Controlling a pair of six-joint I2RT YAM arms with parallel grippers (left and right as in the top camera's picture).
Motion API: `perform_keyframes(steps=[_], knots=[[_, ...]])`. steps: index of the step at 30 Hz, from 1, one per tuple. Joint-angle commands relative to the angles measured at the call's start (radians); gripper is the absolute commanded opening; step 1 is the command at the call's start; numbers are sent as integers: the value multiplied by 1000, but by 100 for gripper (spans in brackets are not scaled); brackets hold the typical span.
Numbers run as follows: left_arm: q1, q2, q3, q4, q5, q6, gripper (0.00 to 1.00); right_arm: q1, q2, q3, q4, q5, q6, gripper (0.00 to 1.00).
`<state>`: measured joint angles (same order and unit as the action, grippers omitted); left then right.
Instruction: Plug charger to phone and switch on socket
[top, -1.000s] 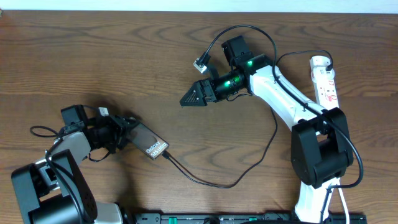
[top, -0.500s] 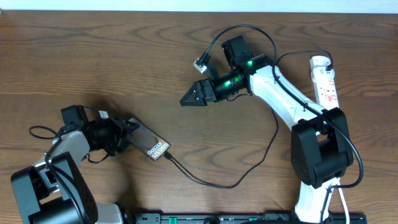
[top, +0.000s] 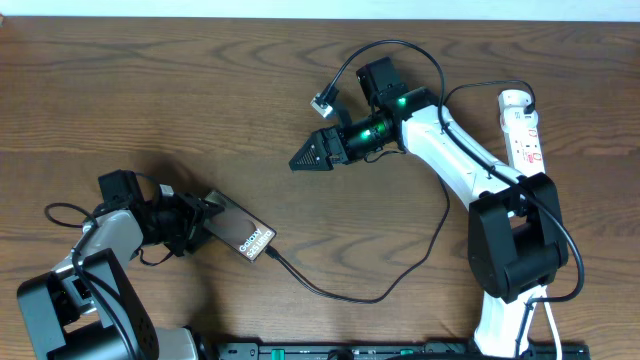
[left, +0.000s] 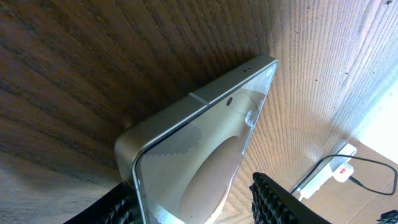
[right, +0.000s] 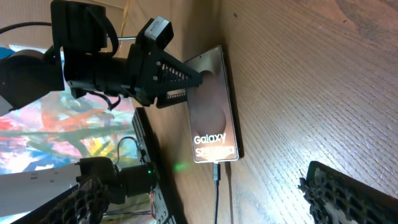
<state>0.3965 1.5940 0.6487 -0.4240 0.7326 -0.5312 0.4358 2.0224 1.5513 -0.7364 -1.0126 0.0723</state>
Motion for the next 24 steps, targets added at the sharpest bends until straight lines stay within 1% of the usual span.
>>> perform_keyframes(steps=[1, 24], knots=[[-1, 67, -68, -32, -278, -4, 56, -4, 1, 16, -1, -6, 1, 99], [-1, 67, -68, -66, -286, -5, 56, -4, 1, 16, -1, -6, 1, 99]])
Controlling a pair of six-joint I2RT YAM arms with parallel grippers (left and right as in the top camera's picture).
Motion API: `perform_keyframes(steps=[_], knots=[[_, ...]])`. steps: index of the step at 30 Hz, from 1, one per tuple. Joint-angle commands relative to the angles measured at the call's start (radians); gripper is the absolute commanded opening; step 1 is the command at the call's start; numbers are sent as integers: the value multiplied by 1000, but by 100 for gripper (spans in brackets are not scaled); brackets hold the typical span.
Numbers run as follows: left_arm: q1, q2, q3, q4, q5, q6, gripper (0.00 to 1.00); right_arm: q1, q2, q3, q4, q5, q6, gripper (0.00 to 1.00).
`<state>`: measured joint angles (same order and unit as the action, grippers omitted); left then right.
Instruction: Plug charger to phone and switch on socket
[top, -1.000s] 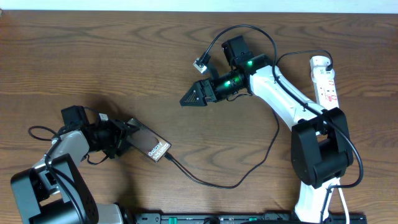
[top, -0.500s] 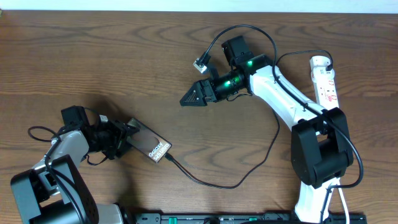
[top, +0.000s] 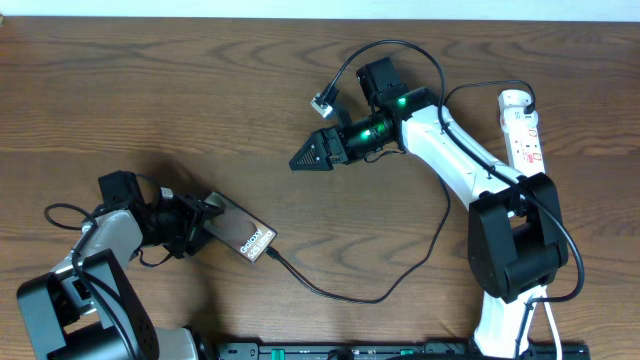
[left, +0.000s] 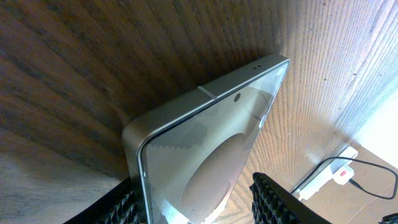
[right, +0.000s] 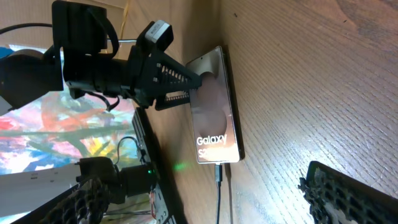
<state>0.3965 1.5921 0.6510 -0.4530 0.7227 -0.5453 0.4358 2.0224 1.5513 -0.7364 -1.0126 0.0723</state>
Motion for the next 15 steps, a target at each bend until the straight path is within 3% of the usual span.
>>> perform_keyframes(steps=[1, 15], knots=[[-1, 69, -70, -41, -283, 10, 56, -4, 1, 16, -2, -6, 1, 99], [-1, 68, -69, -64, -323, 10, 57, -3, 1, 16, -2, -6, 1, 99]])
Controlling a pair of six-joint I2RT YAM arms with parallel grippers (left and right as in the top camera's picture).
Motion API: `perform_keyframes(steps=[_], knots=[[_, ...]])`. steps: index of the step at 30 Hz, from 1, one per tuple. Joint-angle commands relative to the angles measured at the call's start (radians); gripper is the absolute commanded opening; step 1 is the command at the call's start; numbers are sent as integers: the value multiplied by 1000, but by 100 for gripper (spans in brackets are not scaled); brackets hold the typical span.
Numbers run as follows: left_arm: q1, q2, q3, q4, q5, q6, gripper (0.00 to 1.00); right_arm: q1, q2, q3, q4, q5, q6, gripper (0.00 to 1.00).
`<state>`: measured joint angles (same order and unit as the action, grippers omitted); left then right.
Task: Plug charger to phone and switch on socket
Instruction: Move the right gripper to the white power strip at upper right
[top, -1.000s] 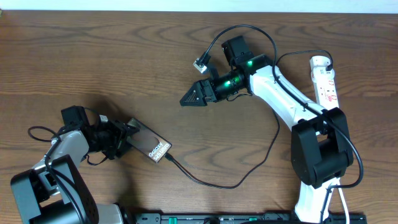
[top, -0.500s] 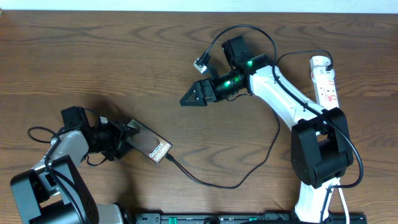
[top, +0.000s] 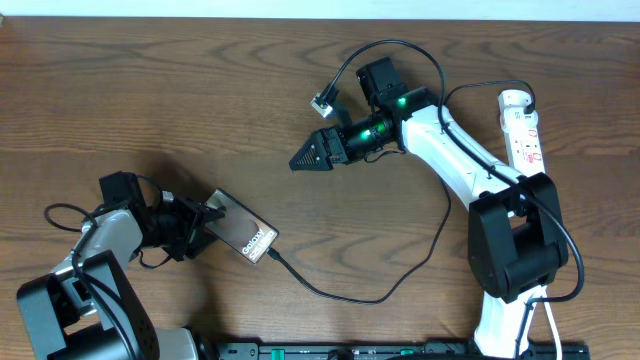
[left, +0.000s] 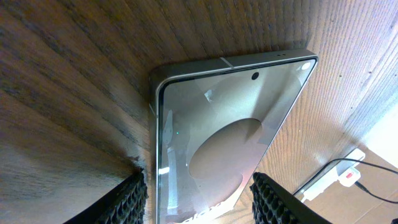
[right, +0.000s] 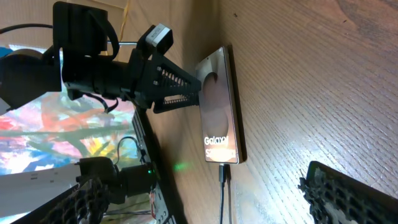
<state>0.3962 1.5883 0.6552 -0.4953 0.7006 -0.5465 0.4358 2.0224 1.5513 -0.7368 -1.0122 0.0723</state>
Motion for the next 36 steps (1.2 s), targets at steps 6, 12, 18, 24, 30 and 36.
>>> perform_keyframes(steps=[6, 12, 18, 24, 30, 36], knots=[[0, 21, -39, -15, -255, 36, 61, -11, 1, 16, -6, 27, 2, 98], [0, -126, 1, 38, -52, 88, 68, -58, -1, 20, -80, 174, 3, 97], [0, -311, 1, 86, 107, 135, 77, -179, -14, 110, -272, 375, 14, 94], [0, -496, 1, 85, 108, 135, 86, -372, -42, 390, -544, 632, 13, 93], [0, -528, 0, 77, 97, 135, 88, -519, -54, 512, -599, 813, 14, 98], [0, -524, -1, 54, 84, 148, 89, -698, -52, 510, -552, 838, 11, 99]])
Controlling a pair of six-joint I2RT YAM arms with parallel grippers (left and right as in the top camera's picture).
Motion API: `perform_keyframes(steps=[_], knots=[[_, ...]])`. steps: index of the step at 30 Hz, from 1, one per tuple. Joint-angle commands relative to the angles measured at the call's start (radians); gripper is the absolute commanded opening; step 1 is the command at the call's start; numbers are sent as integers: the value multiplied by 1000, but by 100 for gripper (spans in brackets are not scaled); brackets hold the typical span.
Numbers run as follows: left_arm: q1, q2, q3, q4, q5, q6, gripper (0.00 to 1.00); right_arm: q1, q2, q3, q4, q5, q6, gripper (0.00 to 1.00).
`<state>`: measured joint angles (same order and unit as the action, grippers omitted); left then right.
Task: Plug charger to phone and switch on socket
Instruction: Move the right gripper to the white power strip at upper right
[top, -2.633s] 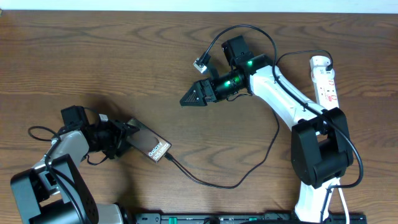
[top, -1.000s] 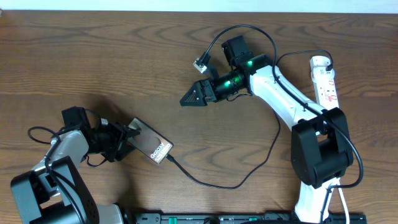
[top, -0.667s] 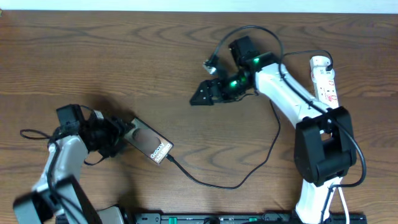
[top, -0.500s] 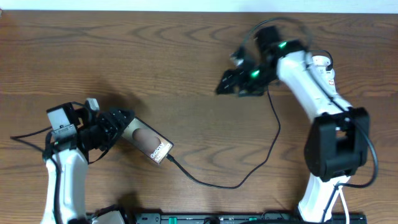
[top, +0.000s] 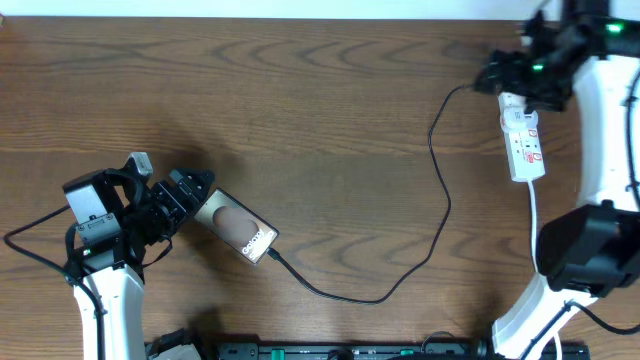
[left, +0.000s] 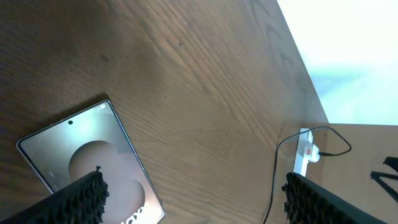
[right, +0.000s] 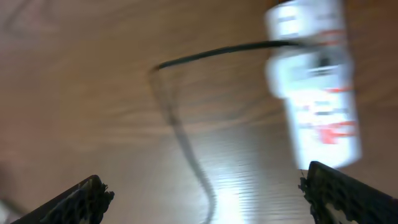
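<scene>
The phone (top: 236, 229) lies flat on the wooden table at the lower left, its screen lit; it also shows in the left wrist view (left: 93, 158). A black charger cable (top: 380, 297) is plugged into its near end and loops right and up to the white power strip (top: 523, 140). My left gripper (top: 188, 188) hovers open just left of the phone, holding nothing (left: 194, 182). My right gripper (top: 508, 75) is open above the strip's far end (right: 204, 180). The right wrist view is blurred; it shows the strip (right: 317, 106) and the cable (right: 186, 143).
The cable's loop (top: 445, 200) crosses the right half of the table between phone and strip. A black rail (top: 350, 350) runs along the table's front edge. The strip's own white lead (top: 535, 215) trails toward the front beside my right arm.
My left gripper has risen and drawn back from the phone's far end, leaving the phone flat. My right gripper has moved from mid-table to the far right, over the power strip.
The phone, cable plugged in and screen lit, first sat tilted with its far end between my left fingers while my right gripper hung open at mid-table. It then lay flatter, then flat. Now the left gripper is clear of it and the right is at the strip.
</scene>
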<state>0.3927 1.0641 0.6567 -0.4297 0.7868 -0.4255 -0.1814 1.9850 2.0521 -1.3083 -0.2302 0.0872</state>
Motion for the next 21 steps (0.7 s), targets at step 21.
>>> perform_keyframes(steps=[21], knots=[[3, 0, -3, -41, -21, 29, 89, -256, -7, -420, 425, -270, -305, 99]])
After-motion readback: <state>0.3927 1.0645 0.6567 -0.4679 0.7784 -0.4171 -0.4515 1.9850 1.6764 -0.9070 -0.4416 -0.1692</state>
